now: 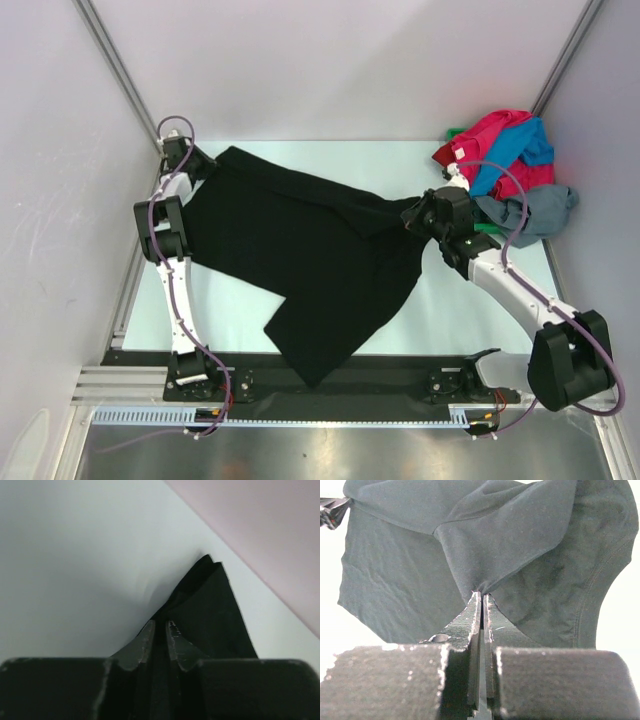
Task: Fold and stack the t-shirts
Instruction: Flatten the tshirt out
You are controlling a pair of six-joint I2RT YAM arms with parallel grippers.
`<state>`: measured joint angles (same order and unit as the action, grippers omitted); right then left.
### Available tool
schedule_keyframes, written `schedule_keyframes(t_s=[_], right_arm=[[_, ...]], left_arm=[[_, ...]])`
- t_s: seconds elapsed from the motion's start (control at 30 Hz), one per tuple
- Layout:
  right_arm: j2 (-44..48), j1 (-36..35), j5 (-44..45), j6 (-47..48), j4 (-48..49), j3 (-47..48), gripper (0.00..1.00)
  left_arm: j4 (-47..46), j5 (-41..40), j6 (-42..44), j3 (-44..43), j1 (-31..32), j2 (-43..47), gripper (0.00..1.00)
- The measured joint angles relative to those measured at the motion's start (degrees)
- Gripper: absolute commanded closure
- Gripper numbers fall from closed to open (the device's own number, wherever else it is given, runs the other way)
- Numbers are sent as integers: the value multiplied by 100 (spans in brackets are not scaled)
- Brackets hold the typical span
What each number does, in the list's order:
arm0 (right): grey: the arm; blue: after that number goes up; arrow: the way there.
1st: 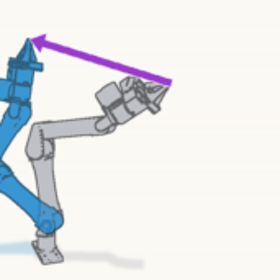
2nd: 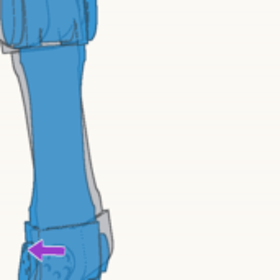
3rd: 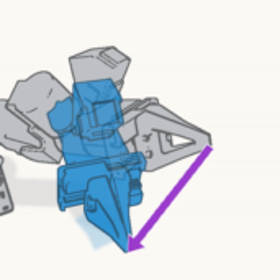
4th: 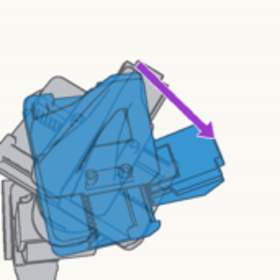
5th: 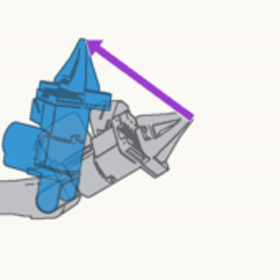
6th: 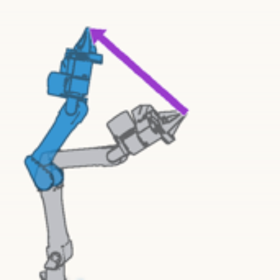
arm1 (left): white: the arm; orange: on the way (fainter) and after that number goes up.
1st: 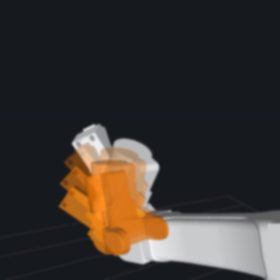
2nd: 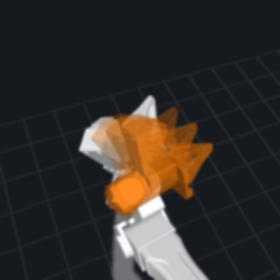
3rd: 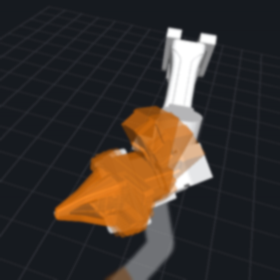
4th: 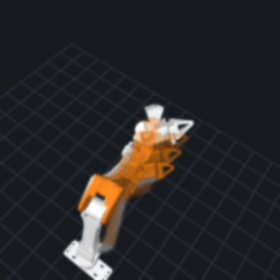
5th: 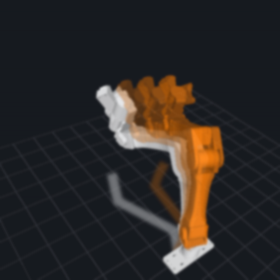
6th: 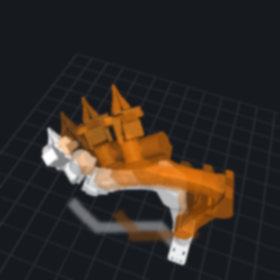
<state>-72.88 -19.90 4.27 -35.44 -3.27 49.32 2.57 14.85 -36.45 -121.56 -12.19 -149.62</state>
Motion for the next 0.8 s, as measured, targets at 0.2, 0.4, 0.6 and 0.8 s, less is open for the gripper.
schedule_keyframes(t_s=[0.2,0.4,0.6,0.8], right_arm=[[219,-44,-22,-66,-39,-70,100],[227,-140,-42,-103,-173,-258,100],[295,-142,-37,-98,-221,-271,100],[356,-142,-39,-96,-188,-326,100]], left_arm=[[175,-122,111,223,-22,188,75],[363,-260,413,439,-66,448,55],[811,-219,542,81,-94,442,59],[767,42,313,-50,-96,431,64]])
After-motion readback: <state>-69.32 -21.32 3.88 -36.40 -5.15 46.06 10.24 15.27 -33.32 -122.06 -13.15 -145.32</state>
